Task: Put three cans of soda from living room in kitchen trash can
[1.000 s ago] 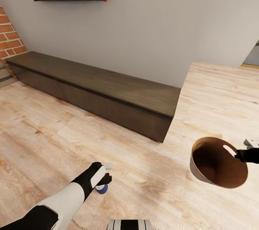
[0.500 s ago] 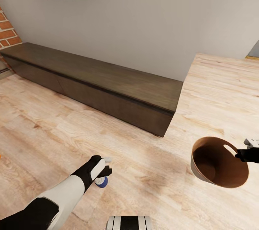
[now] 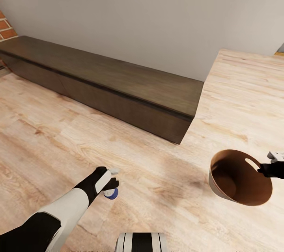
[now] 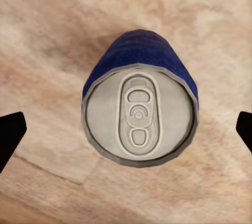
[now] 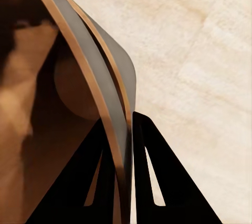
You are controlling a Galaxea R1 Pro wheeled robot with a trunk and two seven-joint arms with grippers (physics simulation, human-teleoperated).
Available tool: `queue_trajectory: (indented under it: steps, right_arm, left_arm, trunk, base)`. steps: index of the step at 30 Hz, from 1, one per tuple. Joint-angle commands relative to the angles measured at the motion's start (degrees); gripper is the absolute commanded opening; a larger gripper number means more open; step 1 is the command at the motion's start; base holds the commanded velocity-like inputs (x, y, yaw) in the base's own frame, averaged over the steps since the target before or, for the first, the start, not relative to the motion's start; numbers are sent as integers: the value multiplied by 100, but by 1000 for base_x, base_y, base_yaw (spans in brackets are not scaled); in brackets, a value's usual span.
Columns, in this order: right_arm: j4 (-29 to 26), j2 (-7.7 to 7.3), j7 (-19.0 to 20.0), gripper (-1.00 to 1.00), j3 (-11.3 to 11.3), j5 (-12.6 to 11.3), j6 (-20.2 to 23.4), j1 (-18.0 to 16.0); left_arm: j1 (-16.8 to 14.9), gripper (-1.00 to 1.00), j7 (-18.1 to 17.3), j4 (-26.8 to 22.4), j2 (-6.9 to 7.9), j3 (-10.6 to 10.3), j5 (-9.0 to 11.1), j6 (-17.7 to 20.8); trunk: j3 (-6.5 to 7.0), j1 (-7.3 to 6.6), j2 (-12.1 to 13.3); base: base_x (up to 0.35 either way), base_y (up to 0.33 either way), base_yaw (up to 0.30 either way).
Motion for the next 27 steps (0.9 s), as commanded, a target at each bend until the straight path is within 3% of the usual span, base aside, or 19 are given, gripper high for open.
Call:
queue_trajectory:
  steps: [1, 15, 27]
  right_arm:
    - [-1, -2, 21, -100, -5, -106, 20, -6]
    - [-1, -9, 21, -100, -2, -115, 20, 2]
    - [-89, -9, 21, -100, -1, -114, 20, 2]
  left_arm:
    - [-5, 100, -2, -1, -6, -2, -1, 1]
    - [-13, 100, 1, -1, -26, -7, -5, -5]
    - [8, 100, 11, -36, -1, -24, -8, -93]
  trunk:
    - [-22, 1, -2]
    - [-333, 38, -21]
    - [-333, 38, -21]
  base:
    - [0, 0, 0]
    - [0, 0, 0]
    - [0, 0, 0]
